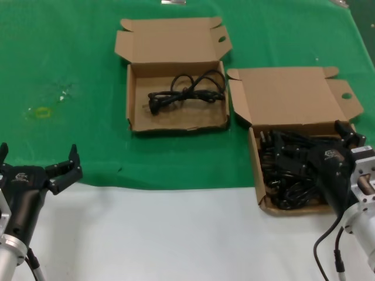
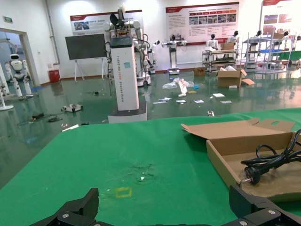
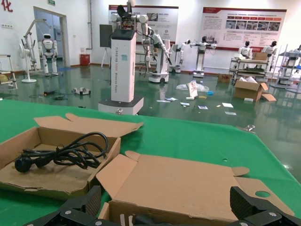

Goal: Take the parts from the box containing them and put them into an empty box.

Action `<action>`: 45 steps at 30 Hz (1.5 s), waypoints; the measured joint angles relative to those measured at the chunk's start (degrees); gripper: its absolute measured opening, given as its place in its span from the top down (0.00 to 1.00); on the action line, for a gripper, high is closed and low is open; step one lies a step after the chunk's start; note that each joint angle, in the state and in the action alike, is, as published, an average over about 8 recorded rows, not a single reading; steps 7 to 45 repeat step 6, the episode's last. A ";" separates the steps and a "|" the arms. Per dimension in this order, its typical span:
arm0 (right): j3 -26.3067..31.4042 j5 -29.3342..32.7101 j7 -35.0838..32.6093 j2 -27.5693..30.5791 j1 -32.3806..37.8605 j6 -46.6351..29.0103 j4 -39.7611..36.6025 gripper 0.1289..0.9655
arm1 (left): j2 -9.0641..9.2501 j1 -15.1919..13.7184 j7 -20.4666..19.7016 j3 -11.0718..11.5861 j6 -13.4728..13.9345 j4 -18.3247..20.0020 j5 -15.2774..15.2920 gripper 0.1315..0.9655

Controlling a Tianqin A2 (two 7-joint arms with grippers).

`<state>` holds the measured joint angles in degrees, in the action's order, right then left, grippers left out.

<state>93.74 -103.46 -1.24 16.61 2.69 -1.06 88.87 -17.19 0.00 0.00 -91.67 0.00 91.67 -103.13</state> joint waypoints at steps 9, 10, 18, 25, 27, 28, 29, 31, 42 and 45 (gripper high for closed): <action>0.00 0.00 0.00 0.00 0.00 0.00 0.00 0.00 | 0.00 0.00 0.00 0.00 0.00 0.00 0.00 0.00; 0.00 0.00 0.00 0.00 0.00 0.00 0.00 0.00 | 0.00 0.00 0.00 0.00 0.00 0.00 0.00 0.00; 0.00 0.00 0.00 0.00 0.00 0.00 0.00 0.00 | 0.00 0.00 0.00 0.00 0.00 0.00 0.00 0.00; 0.00 0.00 0.00 0.00 0.00 0.00 0.00 0.00 | 0.00 0.00 0.00 0.00 0.00 0.00 0.00 0.00; 0.00 0.00 0.00 0.00 0.00 0.00 0.00 0.00 | 0.00 0.00 0.00 0.00 0.00 0.00 0.00 0.00; 0.00 0.00 0.00 0.00 0.00 0.00 0.00 0.00 | 0.00 0.00 0.00 0.00 0.00 0.00 0.00 0.00; 0.00 0.00 0.00 0.00 0.00 0.00 0.00 0.00 | 0.00 0.00 0.00 0.00 0.00 0.00 0.00 0.00; 0.00 0.00 0.00 0.00 0.00 0.00 0.00 0.00 | 0.00 0.00 0.00 0.00 0.00 0.00 0.00 0.00; 0.00 0.00 0.00 0.00 0.00 0.00 0.00 0.00 | 0.00 0.00 0.00 0.00 0.00 0.00 0.00 0.00; 0.00 0.00 0.00 0.00 0.00 0.00 0.00 0.00 | 0.00 0.00 0.00 0.00 0.00 0.00 0.00 0.00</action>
